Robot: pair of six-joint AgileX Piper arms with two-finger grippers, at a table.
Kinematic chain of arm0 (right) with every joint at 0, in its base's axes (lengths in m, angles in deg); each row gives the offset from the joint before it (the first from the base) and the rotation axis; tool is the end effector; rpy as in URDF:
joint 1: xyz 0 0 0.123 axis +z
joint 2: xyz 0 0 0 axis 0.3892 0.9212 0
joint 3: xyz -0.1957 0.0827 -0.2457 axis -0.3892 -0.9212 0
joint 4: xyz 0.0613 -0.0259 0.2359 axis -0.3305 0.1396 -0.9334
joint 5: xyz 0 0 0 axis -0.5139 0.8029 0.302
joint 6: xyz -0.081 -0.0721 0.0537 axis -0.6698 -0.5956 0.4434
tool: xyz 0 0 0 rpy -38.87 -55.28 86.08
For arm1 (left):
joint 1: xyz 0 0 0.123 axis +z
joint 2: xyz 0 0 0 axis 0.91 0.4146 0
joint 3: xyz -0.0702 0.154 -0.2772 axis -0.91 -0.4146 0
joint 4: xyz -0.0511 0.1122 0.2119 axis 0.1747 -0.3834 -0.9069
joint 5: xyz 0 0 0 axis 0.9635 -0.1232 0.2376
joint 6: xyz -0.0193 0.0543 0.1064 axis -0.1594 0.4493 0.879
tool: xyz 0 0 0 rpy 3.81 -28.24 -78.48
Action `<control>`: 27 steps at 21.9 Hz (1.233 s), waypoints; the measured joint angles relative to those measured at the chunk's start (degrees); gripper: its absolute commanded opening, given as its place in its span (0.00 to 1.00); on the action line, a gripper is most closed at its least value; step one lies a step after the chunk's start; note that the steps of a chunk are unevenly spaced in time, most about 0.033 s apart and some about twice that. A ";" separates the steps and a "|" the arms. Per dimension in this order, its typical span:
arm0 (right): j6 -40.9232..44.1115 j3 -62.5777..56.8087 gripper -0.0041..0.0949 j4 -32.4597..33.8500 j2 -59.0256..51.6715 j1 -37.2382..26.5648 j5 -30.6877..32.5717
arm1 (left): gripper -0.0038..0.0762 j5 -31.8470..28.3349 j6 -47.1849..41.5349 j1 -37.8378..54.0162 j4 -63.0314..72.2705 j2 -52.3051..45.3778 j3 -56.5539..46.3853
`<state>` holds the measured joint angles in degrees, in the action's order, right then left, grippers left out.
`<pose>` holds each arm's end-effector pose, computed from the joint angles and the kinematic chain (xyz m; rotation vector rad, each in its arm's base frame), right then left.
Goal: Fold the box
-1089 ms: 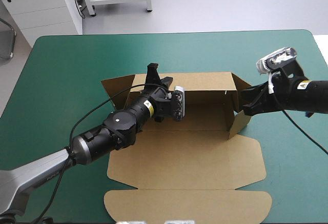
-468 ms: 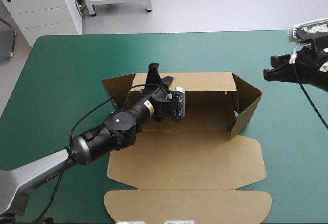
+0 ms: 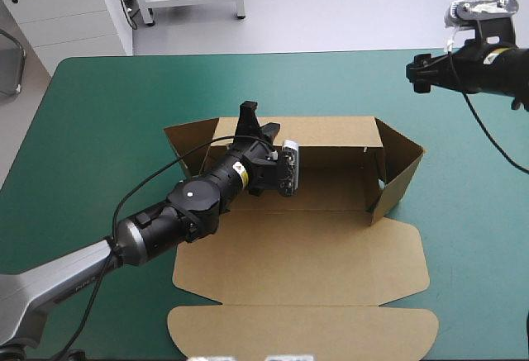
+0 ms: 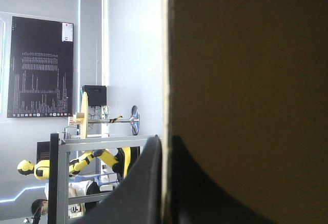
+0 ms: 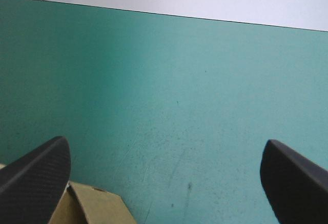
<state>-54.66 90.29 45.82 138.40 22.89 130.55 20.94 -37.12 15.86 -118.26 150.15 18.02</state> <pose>0.3133 0.0201 0.4870 -0.1904 2.1692 0.1324 0.2584 -0.2505 0.3591 1.5455 1.1411 0.5088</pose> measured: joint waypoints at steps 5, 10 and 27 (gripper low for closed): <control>4.11 8.20 0.98 0.04 12.48 0.00 6.83 | 0.04 0.00 -0.18 0.00 0.00 0.00 0.00; 5.84 8.41 0.97 0.04 19.88 0.00 14.33 | 0.04 0.59 -0.46 0.00 0.00 0.00 0.00; -9.11 -19.02 0.95 -11.91 4.06 0.00 3.33 | 0.04 2.36 -1.49 0.00 0.00 0.00 0.00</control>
<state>-63.76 71.27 33.91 142.46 22.89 133.88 23.29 -38.60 15.86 -118.26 150.15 18.02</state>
